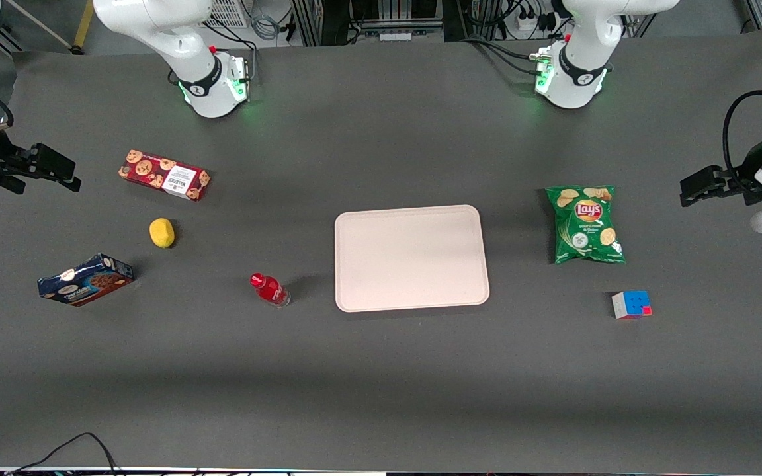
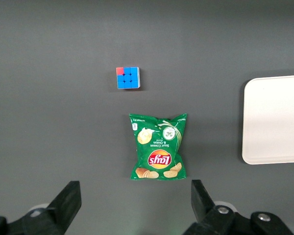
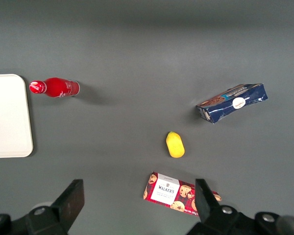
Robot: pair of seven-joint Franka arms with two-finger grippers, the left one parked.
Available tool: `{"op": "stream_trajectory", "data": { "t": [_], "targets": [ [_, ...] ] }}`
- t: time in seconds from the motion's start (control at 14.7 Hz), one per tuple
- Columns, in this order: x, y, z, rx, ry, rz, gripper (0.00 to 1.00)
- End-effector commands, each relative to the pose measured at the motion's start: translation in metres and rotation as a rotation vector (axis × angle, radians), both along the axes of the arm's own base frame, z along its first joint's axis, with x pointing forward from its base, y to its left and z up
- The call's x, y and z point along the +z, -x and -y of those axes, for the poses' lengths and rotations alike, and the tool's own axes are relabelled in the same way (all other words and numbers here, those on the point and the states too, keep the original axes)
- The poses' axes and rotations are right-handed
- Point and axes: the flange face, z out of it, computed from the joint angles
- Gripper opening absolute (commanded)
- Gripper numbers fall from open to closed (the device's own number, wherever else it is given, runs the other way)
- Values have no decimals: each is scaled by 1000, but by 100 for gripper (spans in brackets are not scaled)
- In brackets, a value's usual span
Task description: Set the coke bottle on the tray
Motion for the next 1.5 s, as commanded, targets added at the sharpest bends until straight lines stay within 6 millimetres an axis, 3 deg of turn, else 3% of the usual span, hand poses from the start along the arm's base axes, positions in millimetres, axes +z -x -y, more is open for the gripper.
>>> {"op": "stream_trajectory", "data": {
  "t": [0.0, 0.41, 0.82, 1.02, 1.23, 1.3, 1.43],
  "targets": [
    [1, -3, -4, -11, -18, -10, 100],
    [-5, -6, -2, -43, -97, -22, 100],
    [-9, -12, -17, 5, 10, -26, 100],
    [8, -31, -29, 15, 12, 20, 100],
    [10, -61, -67, 61, 5, 48, 100],
    [2, -71, -79, 45, 3, 41, 100],
    [-17, -86, -119, 66, 0, 31, 100]
  ]
}}
